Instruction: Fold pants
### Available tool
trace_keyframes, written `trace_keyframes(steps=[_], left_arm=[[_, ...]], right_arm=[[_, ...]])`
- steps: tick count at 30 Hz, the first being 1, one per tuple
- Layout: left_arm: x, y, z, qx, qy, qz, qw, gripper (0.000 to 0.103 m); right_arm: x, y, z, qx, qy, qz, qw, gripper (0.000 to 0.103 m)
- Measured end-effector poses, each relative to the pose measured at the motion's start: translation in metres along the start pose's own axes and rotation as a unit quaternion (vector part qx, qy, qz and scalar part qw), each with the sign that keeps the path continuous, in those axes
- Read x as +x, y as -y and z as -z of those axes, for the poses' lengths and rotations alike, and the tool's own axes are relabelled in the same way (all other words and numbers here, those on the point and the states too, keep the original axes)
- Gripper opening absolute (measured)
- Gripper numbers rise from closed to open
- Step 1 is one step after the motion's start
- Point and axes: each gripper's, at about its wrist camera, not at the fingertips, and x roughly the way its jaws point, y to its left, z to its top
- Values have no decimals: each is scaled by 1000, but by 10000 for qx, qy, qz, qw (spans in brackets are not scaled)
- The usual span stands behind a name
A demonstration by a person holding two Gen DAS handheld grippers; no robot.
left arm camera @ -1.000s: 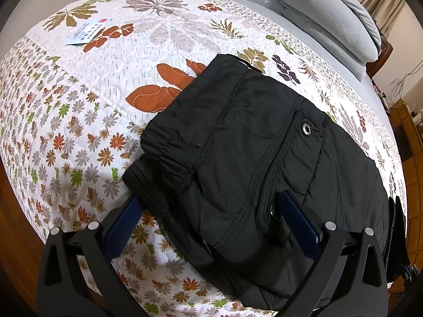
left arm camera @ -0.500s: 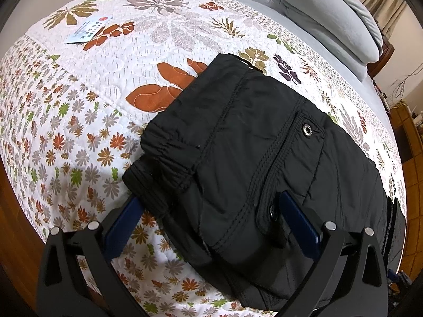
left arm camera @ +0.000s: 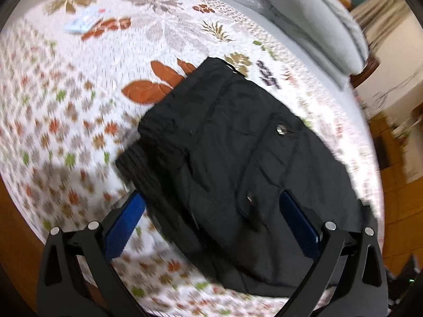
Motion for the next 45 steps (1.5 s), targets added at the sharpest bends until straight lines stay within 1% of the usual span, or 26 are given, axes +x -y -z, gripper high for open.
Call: trace_keyframes(steps=[2, 4, 6, 8, 11, 14, 15, 16, 17, 19, 20, 22, 25, 34, 37, 38, 40, 43, 44, 45], left_arm=[[-2, -7, 3, -238, -61, 344, 9991, 101], [0, -8, 3, -298, -90, 315, 9990, 101], [5, -4, 2, -210, -115, 168, 9996, 101], [10, 5, 4, -31, -168, -132, 9998, 101], [12, 20, 9, 314, -114, -550, 9979, 100], [12, 29, 13, 562, -41, -763, 9955, 100], [11, 29, 13, 576, -32, -773, 9953, 99], [10, 30, 12, 566, -15, -783, 9953, 98], [8, 29, 12, 545, 11, -792, 9954, 94], [3, 23, 10, 495, 31, -862, 9950, 85], [1, 22, 11, 463, 66, -893, 9949, 78], [-1, 23, 8, 472, 101, -860, 9951, 77], [-3, 25, 10, 606, 141, -936, 9937, 74], [-18, 36, 11, 953, 425, -1047, 9890, 61], [-18, 35, 10, 911, 479, -873, 9908, 53], [-17, 30, 8, 808, 455, -712, 9931, 51], [-13, 24, 6, 673, 401, -529, 9955, 50], [-6, 15, 5, 487, 262, -276, 9981, 45], [-5, 11, 4, 372, 227, -99, 9990, 42], [-4, 10, 4, 323, 217, 4, 9992, 40]], right_arm=[[-12, 9, -6, 61, 97, 190, 9998, 57], [-23, 22, -12, 172, 155, 488, 9985, 57], [-30, 37, -15, 359, 179, 759, 9963, 57], [-33, 49, -17, 581, 133, 882, 9943, 57], [-31, 60, -21, 735, 73, 1065, 9916, 57], [-27, 62, -21, 754, 10, 1205, 9898, 57], [-24, 64, -22, 769, -47, 1275, 9888, 57], [-22, 66, -22, 776, -84, 1328, 9881, 57], [-19, 68, -23, 793, -131, 1401, 9869, 57], [-16, 71, -23, 845, -184, 1487, 9851, 57], [-15, 75, -24, 903, -214, 1535, 9838, 57], [-12, 78, -24, 989, -260, 1595, 9819, 57], [-6, 81, -26, 1065, -332, 1646, 9800, 57], [10, 73, -33, 900, -468, 1607, 9818, 57], [10, 73, -33, 936, -423, 1572, 9822, 57], [9, 73, -33, 947, -413, 1562, 9823, 57], [7, 73, -32, 949, -361, 1552, 9827, 57], [4, 74, -31, 972, -315, 1563, 9824, 60], [4, 75, -30, 982, -308, 1556, 9824, 60], [3, 76, -29, 998, -297, 1550, 9824, 60]])
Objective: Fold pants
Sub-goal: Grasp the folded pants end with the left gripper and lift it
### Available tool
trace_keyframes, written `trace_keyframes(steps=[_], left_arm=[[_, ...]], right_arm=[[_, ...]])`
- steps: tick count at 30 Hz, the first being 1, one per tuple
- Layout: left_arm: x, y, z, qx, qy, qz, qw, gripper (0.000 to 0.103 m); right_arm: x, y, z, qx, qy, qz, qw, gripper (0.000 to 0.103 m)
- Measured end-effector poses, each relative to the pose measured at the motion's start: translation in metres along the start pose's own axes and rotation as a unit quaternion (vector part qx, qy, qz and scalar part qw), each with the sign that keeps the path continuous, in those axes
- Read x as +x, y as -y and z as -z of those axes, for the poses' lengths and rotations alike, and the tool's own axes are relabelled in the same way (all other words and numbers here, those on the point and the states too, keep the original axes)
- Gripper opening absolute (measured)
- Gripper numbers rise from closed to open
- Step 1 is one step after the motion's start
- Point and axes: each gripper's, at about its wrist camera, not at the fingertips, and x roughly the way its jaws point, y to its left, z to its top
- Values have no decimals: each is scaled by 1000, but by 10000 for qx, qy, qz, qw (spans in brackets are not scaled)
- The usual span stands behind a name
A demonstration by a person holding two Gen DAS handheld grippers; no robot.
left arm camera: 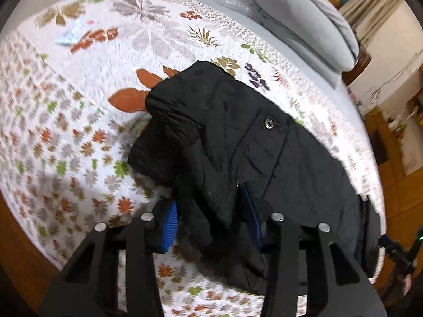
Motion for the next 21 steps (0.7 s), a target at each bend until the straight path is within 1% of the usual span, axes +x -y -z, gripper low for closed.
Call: trace_keyframes(steps=[1, 6, 7, 9, 11, 13, 14, 15, 18, 19, 20, 21], left_arm=[[0, -1, -1, -36, -4, 80, 10000, 39], [7, 1, -8, 36, -181, 330, 9993, 29], [10, -1, -10, -46, -229, 393, 9990, 28], [18, -10, -14, -391, -381, 664, 9963, 24], [24, -15, -16, -605, -436, 834, 9937, 23], [30, -13, -18, -512, -490, 772, 9945, 24], [33, -11, -18, -543, -537, 723, 9945, 26], [36, -10, -19, -612, -591, 707, 9939, 31], [44, -12, -22, -901, -627, 881, 9900, 34], [45, -12, -23, -946, -619, 916, 9894, 33], [46, -10, -23, -929, -624, 908, 9896, 27], [46, -9, -24, -872, -640, 906, 9900, 23]], right_arm=[[-1, 1, 1, 18, 11, -5, 10000, 60], [-2, 12, 5, 129, 64, 2, 9999, 61], [-2, 14, 5, 168, 73, -8, 9998, 61], [-3, 21, 7, 274, 83, -31, 9996, 61], [-4, 27, 9, 351, 101, -26, 9993, 61], [-4, 33, 11, 414, 113, -29, 9991, 61], [-4, 35, 12, 447, 122, -43, 9989, 61], [-4, 37, 12, 468, 127, -58, 9988, 61], [-4, 40, 14, 515, 168, -84, 9985, 61], [-4, 40, 14, 525, 185, -110, 9984, 61], [-4, 40, 14, 523, 196, -126, 9984, 61], [-5, 40, 14, 509, 215, -135, 9984, 61]])
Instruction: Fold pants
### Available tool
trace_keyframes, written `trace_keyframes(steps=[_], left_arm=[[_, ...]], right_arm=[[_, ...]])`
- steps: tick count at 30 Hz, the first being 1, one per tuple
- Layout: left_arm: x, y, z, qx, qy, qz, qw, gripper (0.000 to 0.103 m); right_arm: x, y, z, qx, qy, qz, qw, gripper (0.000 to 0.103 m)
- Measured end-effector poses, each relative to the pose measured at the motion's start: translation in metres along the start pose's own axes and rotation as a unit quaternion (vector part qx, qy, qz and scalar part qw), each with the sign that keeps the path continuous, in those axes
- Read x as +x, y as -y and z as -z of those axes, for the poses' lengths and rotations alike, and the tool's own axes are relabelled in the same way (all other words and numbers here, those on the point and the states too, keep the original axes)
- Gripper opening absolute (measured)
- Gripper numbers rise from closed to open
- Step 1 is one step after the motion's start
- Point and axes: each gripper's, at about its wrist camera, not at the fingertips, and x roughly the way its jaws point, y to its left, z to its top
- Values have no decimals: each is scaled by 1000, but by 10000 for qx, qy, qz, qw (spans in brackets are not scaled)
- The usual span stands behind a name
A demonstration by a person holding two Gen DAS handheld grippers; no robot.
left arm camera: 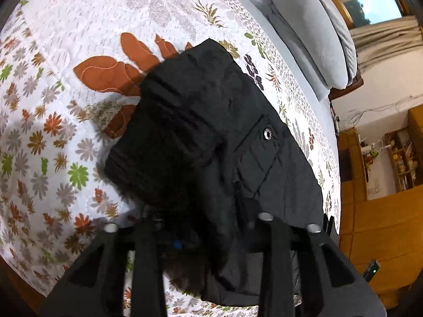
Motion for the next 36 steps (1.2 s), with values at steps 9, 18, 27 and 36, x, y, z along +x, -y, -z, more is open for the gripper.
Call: trace_keyframes(steps=[9, 18, 27, 36], left_arm=[[-15, 31, 4, 610, 381, -271, 9970, 13], [-39, 96, 15, 1597, 893, 263, 9828, 13], [-41, 180, 51, 2701, 959, 977, 9531, 13], [10, 256, 110, 3588, 228, 1506, 9209, 13]], right_arm=[[-5, 9, 2, 54, 102, 69, 9999, 64], [-8, 19, 3, 174, 202, 26, 9996, 64], [-13, 30, 4, 223, 323, -50, 9992, 64], [-16, 47, 5, 421, 415, -389, 9975, 64]])
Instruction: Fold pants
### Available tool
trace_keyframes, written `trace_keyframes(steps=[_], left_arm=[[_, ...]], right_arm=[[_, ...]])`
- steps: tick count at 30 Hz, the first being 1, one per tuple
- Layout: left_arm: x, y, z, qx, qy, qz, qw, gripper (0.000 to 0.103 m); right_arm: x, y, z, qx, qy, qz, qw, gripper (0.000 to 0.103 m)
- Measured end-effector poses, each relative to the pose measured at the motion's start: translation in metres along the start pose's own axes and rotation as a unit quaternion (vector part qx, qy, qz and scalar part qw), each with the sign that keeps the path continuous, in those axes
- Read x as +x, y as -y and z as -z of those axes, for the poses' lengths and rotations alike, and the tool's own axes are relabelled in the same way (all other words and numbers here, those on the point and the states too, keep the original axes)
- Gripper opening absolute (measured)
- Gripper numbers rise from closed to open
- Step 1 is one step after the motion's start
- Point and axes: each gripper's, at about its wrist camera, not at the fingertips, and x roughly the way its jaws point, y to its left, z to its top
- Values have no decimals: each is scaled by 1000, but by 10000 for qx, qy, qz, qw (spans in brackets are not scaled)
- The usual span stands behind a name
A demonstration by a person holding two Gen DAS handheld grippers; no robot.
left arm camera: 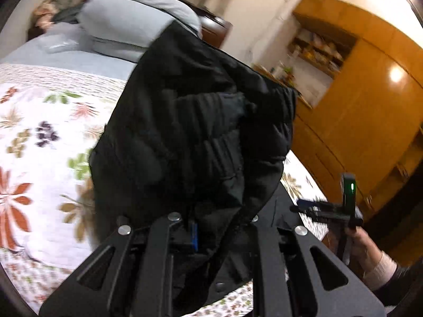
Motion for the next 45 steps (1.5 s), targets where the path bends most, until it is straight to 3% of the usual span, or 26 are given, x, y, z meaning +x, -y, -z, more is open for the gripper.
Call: trace_keyframes(steps=[5, 9, 17, 27, 30, 31, 32, 35, 37, 40, 41, 43, 45], left_arm=[[57, 23, 30, 278, -463, 132, 9985, 13], [94, 36, 57, 556, -752, 0, 9956, 13], [122, 62, 77, 1304, -854, -549, 9863, 15], [124, 71, 79, 1527, -872, -602, 9826, 16], [122, 76, 85, 1571, -859, -603, 9820, 16], [122, 78, 86, 1583, -859, -601, 9818, 17], [122, 78, 87, 1589, -860, -599, 9817, 17], [120, 80, 89, 1572, -872, -624, 9817, 17], [118, 79, 86, 1488, -904, -600, 9829, 18], [101, 80, 78, 1284, -910, -453, 9865, 22], [91, 82, 75, 1283, -920, -396, 9867, 25], [76, 84, 72, 1322, -932, -380, 9861, 45], [57, 86, 72, 1202, -1011, -100, 9875, 68]], right_arm=[[-6, 0, -11, 167, 106, -614, 9979, 64], [3, 11, -20, 820, -94, -1626, 9832, 64], [32, -4, -30, 891, -497, -2235, 9693, 66], [79, -34, -54, 1139, -1011, -2923, 9441, 71], [91, -44, -60, 1048, -1104, -2920, 9442, 70], [95, -47, -62, 998, -1122, -2938, 9440, 63], [99, -51, -63, 942, -1170, -2961, 9433, 47], [105, -56, -63, 850, -1178, -2813, 9486, 27], [102, -55, -63, 859, -1131, -2912, 9461, 17], [84, -55, -63, 745, -999, -3145, 9411, 13], [76, -59, -64, 616, -933, -3146, 9426, 13], [56, -63, -68, 404, -744, -3119, 9463, 12], [39, -62, -71, 360, -607, -3174, 9456, 12]])
